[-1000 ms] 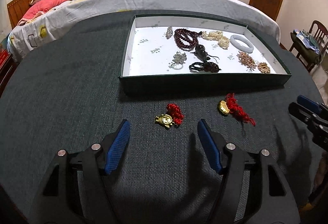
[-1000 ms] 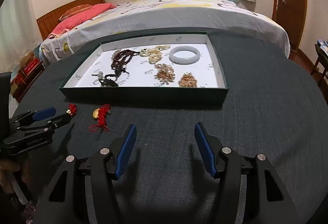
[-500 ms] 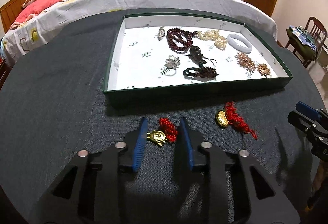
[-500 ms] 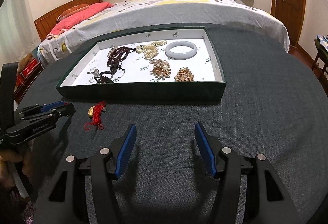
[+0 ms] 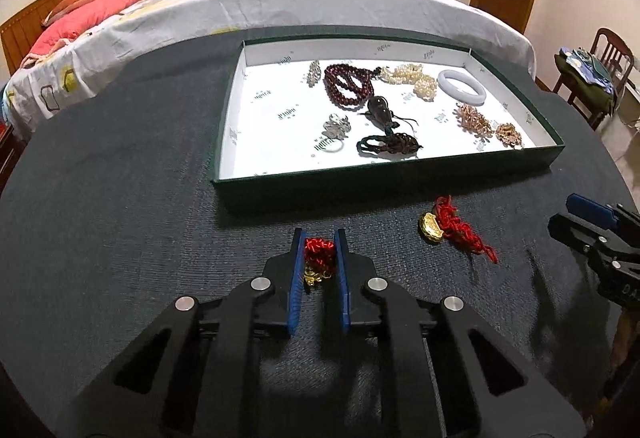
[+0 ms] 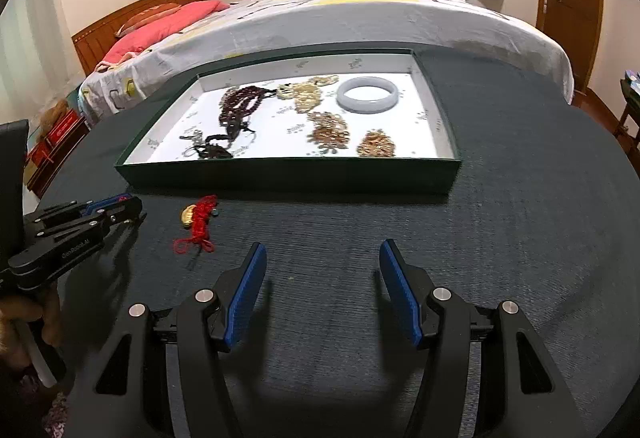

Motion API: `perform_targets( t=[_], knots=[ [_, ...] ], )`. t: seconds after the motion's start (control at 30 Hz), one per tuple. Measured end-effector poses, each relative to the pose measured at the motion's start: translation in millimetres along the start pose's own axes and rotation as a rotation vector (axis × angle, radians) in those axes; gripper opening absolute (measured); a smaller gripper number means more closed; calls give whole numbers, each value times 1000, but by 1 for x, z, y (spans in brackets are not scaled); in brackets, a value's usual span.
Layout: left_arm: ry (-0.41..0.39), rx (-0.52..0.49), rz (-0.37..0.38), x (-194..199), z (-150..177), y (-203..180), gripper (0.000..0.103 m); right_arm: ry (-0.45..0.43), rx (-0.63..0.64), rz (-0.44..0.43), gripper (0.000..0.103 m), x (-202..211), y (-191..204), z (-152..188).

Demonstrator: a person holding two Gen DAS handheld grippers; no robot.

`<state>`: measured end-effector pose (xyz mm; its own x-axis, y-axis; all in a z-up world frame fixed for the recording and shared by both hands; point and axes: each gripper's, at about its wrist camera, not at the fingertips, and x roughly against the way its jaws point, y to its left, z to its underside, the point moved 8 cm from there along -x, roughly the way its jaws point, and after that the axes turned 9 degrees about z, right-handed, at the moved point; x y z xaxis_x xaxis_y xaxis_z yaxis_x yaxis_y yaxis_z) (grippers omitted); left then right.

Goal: Organize jewelry
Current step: 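Withdraw both tools toward the two red tassel charms, then grasp a red tassel charm with the left tool while the right tool grasps the other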

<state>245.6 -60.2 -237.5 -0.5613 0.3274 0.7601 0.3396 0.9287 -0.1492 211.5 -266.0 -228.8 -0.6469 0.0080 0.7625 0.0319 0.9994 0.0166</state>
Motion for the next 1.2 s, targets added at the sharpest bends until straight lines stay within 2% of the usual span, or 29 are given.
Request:
perform_targets(
  t=[0.53,0.6,0.7,0.8,0.87,0.97,1.2],
  knots=[
    [-10,35,-51,30,7,38,14,15,118,-95,58,-19,77,-12],
    [-13,42,-51,30,6,41,14,22,134,-89,55,-24,82,-12],
    [-12,49,-48,30,6,43,14,52,149,-93,45,-34,87,-10],
    [-12,51,-44,29,6,43,14,46,168,-84,30,-34,88,-10],
    [-14,51,-42,29,6,43,14,52,167,-97,16,-34,88,-8],
    [-12,55,-42,29,7,43,14,52,163,-103,11,-32,88,-6],
    [-13,54,-40,29,6,42,14,16,135,-118,10,-17,84,-9]
  ],
)
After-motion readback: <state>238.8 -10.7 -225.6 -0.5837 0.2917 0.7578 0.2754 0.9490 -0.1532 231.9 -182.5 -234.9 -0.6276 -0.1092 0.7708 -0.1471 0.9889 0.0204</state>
